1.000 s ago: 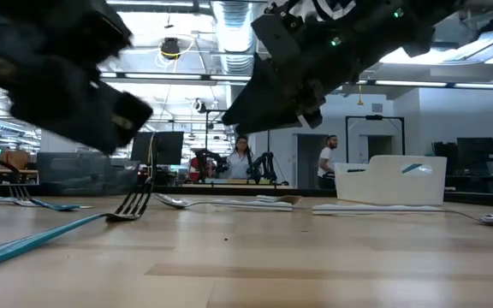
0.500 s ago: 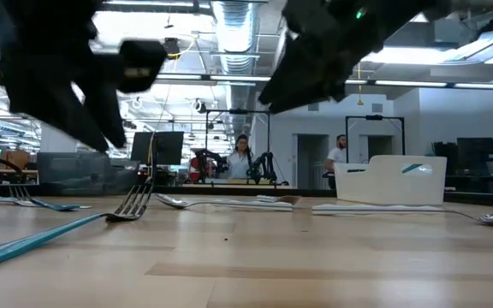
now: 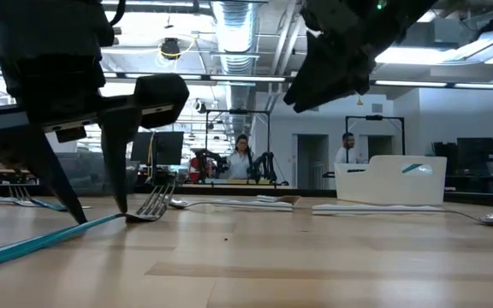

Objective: Sort silverware by color (type)
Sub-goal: Put the blue fork into the top white bin

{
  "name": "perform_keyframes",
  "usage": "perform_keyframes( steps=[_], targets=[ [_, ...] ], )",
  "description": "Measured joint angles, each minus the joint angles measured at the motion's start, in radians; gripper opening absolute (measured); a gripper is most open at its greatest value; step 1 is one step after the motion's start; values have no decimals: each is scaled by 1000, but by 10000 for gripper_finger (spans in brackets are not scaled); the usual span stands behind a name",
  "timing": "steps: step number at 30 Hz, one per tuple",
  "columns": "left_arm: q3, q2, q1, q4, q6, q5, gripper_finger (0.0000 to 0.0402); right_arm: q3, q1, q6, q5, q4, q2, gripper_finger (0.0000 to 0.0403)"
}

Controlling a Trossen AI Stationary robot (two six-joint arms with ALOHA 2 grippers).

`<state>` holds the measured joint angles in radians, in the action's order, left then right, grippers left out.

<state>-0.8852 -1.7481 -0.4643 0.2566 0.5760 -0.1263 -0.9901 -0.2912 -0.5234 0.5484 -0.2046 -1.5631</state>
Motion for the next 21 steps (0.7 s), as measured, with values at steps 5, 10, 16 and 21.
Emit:
perform_keyframes(
  steps=[5,10,16,21],
  targets=[
    [1,2,35,-5,10,25,61,0,13,-3,0,2,-5,207],
    [-13,2,44,4,11,7,32,0,7,-3,-1,1,-6,207],
    [-77,1,38,27,19,-10,59,0,-11,-2,-1,-16,-6,207],
    [-86,1,38,42,83,14,119,0,-13,-4,-1,-42,-6,207]
  ],
)
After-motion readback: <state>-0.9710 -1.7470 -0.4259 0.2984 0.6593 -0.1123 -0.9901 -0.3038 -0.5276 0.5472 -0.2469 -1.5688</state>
